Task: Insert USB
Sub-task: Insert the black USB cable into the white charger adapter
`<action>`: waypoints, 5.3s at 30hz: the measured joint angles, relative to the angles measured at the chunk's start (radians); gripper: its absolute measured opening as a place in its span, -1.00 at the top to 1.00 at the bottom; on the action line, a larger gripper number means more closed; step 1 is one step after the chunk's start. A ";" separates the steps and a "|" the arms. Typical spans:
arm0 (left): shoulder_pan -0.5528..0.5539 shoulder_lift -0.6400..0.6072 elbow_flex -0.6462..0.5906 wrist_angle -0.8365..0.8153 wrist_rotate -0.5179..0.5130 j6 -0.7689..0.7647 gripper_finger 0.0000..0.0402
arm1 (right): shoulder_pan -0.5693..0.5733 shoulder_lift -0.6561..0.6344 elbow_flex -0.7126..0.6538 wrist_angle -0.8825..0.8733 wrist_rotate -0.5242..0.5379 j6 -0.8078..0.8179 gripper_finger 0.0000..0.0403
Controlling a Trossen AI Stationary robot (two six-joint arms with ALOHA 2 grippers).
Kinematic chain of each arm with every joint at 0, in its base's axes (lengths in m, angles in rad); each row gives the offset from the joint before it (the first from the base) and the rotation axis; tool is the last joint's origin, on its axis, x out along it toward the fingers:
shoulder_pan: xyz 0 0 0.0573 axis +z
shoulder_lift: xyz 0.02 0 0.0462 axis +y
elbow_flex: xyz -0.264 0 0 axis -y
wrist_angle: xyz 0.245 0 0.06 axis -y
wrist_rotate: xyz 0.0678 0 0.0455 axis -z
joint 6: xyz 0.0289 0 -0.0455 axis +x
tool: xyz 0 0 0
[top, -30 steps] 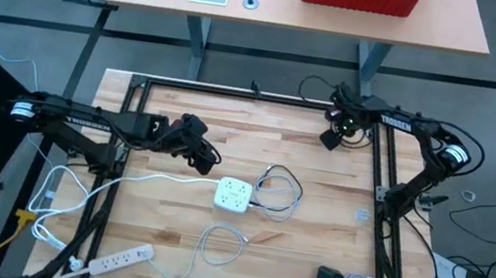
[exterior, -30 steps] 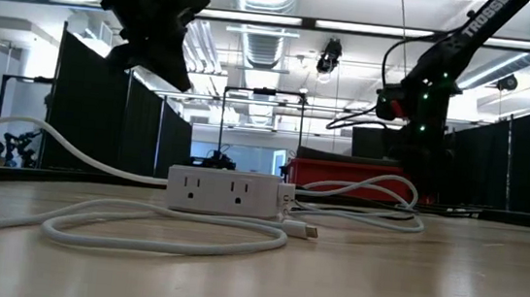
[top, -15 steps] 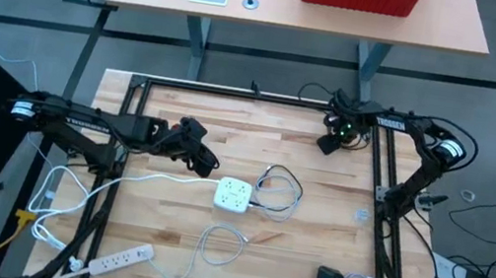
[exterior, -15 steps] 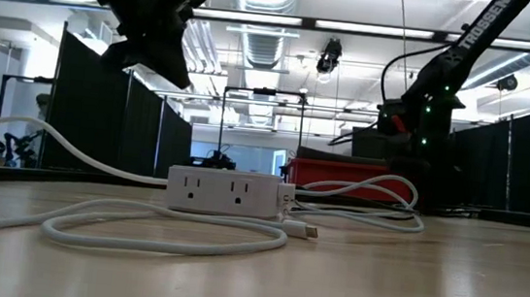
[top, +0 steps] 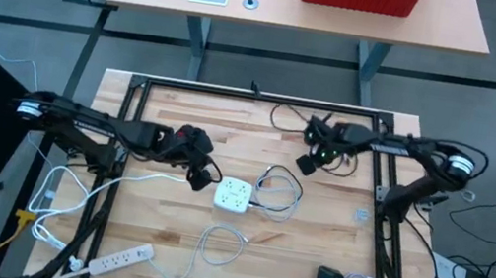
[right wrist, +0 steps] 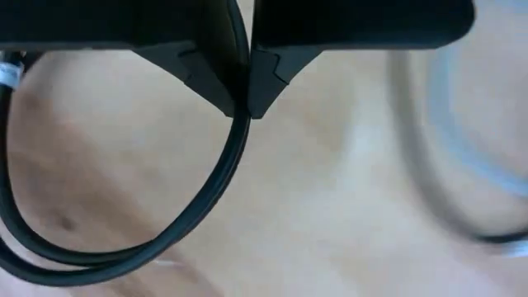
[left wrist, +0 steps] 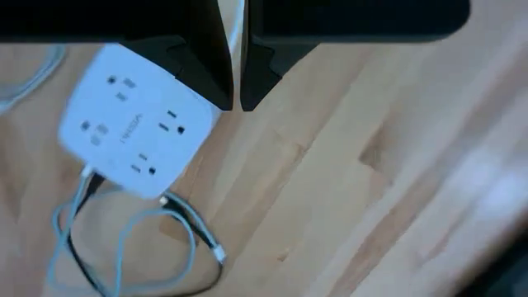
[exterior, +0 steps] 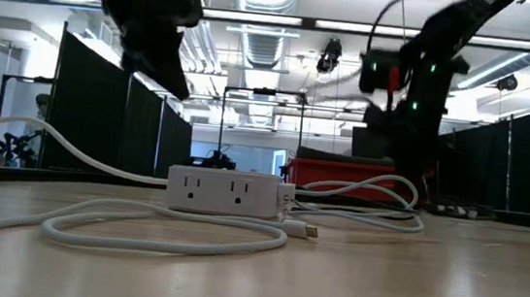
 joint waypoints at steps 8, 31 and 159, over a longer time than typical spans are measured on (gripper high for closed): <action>0.001 0.072 -0.001 0.169 -0.037 0.348 0.93 | 0.244 -0.234 0.004 0.113 0.010 0.249 0.99; 0.208 0.090 -0.001 1.036 0.486 0.262 0.93 | 0.428 -0.521 0.008 0.865 -0.122 -0.053 0.99; 0.377 0.043 0.118 0.719 0.376 0.104 1.00 | 0.451 -0.178 0.214 0.219 0.079 -0.120 0.79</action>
